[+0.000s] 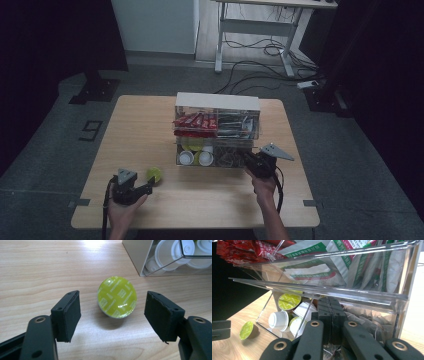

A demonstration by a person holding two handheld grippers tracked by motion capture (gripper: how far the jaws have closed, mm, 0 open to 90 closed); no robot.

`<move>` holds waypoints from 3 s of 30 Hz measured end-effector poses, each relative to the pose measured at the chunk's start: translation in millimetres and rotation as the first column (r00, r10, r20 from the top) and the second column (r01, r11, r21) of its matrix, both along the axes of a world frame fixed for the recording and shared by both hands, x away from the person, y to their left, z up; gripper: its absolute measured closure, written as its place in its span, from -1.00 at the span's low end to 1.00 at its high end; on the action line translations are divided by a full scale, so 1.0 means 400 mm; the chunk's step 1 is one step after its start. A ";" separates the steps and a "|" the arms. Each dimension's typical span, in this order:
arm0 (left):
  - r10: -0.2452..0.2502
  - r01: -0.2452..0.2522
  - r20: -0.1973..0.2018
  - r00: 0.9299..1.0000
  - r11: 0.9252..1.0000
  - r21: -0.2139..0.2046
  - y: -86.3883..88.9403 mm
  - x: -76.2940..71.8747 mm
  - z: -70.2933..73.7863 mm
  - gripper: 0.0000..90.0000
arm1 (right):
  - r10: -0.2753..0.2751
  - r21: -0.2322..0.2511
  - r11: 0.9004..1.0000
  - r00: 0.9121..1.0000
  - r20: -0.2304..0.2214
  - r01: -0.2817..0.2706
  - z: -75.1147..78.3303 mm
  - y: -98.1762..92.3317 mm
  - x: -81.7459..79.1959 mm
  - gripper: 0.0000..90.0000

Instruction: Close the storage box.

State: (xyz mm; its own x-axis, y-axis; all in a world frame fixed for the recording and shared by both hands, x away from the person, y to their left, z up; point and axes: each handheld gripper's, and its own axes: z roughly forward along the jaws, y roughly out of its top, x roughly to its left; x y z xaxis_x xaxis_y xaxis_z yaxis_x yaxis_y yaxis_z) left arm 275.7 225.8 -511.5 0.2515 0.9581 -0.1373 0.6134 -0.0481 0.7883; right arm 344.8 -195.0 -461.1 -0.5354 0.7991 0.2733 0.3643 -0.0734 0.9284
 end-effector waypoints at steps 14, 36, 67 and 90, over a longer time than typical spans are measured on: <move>-0.016 0.016 -0.014 1.000 1.000 -0.005 0.016 -0.022 -0.039 -0.33 | 0.001 -0.016 1.000 1.000 -0.014 -0.001 -0.009 0.005 -0.012 0.98; -0.036 0.036 0.014 0.999 0.999 -0.033 0.024 -0.027 -0.028 -0.33 | -0.017 -0.034 0.999 0.999 -0.045 0.015 -0.035 0.008 -0.024 0.97; -0.036 0.037 0.023 0.999 0.999 -0.031 0.018 -0.032 -0.025 -0.32 | -0.025 -0.046 0.999 0.998 -0.054 0.023 -0.037 -0.009 -0.059 0.97; -0.042 0.043 0.008 0.999 0.999 -0.029 0.018 -0.030 -0.032 -0.32 | -0.033 -0.074 0.997 0.994 -0.100 0.025 -0.074 -0.017 -0.058 0.97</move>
